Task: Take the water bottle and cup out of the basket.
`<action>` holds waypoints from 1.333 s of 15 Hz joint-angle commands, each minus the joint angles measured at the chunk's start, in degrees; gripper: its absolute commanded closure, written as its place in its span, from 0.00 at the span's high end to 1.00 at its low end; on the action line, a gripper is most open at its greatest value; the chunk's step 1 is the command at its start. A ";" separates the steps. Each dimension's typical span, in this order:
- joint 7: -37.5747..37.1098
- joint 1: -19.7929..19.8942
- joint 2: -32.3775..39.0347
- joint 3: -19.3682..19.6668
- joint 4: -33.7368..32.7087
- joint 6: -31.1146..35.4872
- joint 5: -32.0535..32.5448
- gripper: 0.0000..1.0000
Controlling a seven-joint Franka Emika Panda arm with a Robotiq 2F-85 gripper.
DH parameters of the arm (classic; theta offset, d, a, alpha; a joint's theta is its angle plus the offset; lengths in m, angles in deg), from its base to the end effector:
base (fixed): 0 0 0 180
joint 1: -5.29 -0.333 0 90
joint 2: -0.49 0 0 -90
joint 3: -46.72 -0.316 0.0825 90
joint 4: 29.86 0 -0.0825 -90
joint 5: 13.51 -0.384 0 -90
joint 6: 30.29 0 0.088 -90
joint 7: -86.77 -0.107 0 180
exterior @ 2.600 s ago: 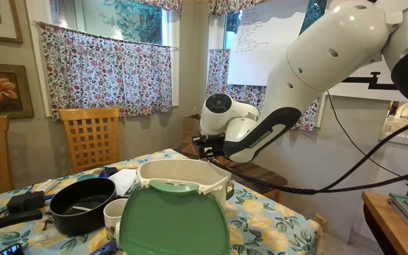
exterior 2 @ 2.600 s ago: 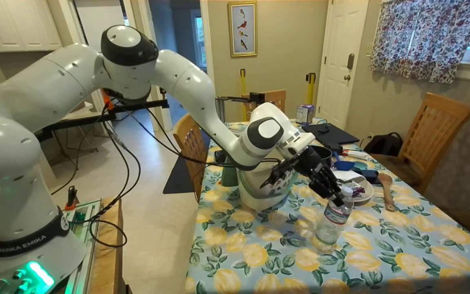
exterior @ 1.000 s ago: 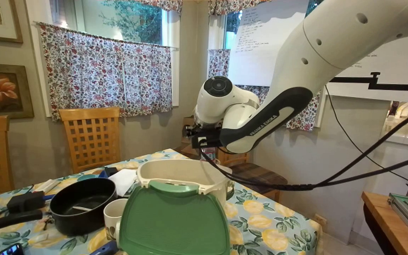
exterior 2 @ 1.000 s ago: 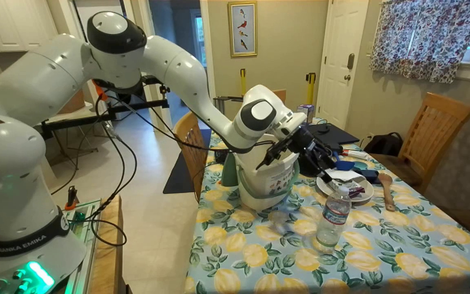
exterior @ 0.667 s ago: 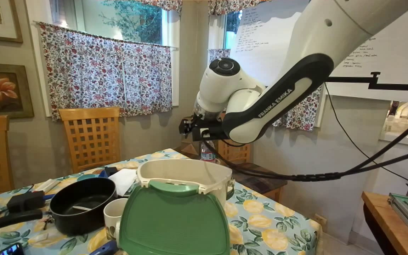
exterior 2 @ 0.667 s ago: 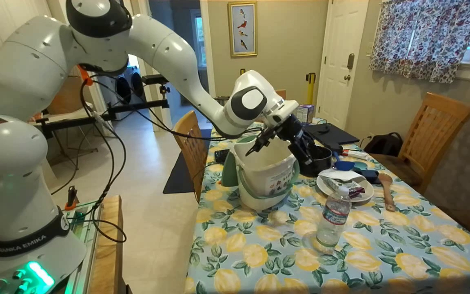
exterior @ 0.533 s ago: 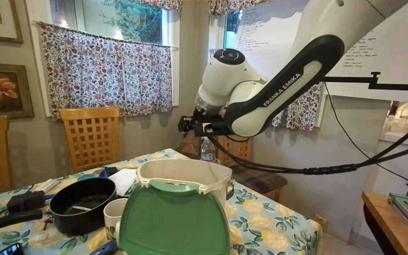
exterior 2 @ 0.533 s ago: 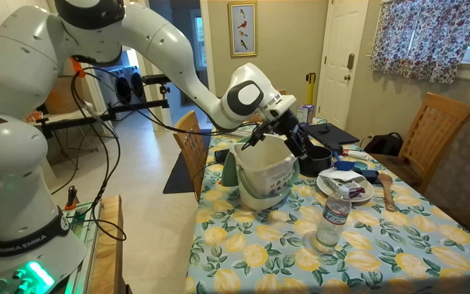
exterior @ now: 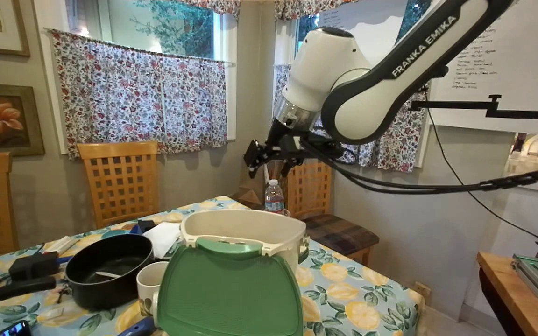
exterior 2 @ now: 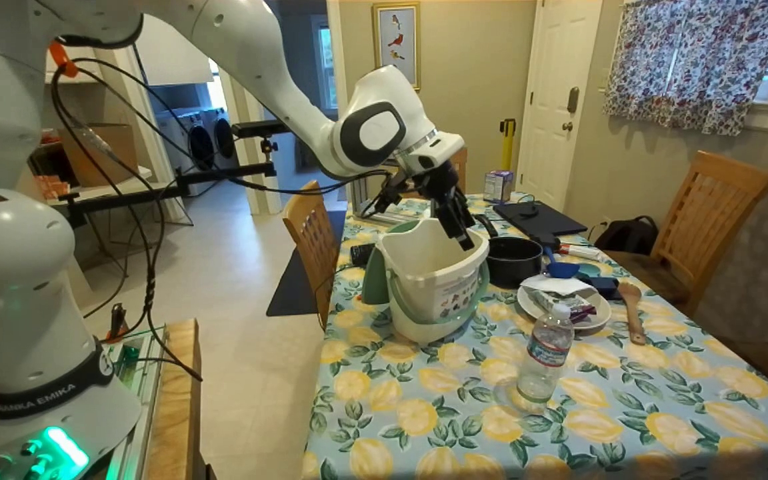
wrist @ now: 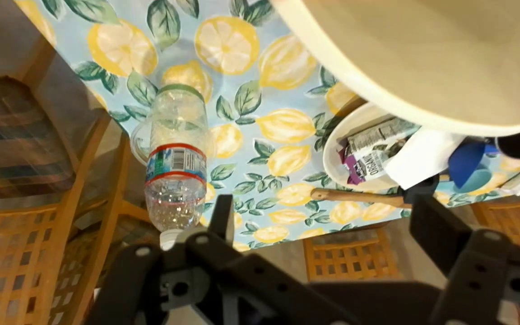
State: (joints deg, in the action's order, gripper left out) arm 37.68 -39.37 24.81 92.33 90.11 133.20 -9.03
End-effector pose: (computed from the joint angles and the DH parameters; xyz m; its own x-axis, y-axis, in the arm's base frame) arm 0.6196 0.0199 0.3234 0.6478 -0.5583 0.5183 -0.6169 -0.7836 -0.0731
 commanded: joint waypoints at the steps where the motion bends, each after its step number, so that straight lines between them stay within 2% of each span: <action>1: 0.96 2.59 -9.96 -3.64 5.43 -5.40 4.23 1.00; 5: -0.94 8.80 -15.96 -9.91 7.66 -12.75 10.86 1.00; 10: -7.36 23.39 -21.27 -24.01 9.70 -19.49 18.71 1.00; 13: -9.75 30.65 -23.48 -31.03 11.05 -21.98 20.01 1.00; 16: -12.41 35.76 -24.94 -35.50 12.34 -23.21 21.02 1.00; 19: -14.98 39.31 -26.29 -38.25 13.64 -23.24 21.31 1.00; 20: -11.78 40.05 -23.54 -39.21 11.28 -22.76 19.27 1.00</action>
State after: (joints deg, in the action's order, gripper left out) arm 25.81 -2.38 1.28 56.18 101.47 110.55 10.26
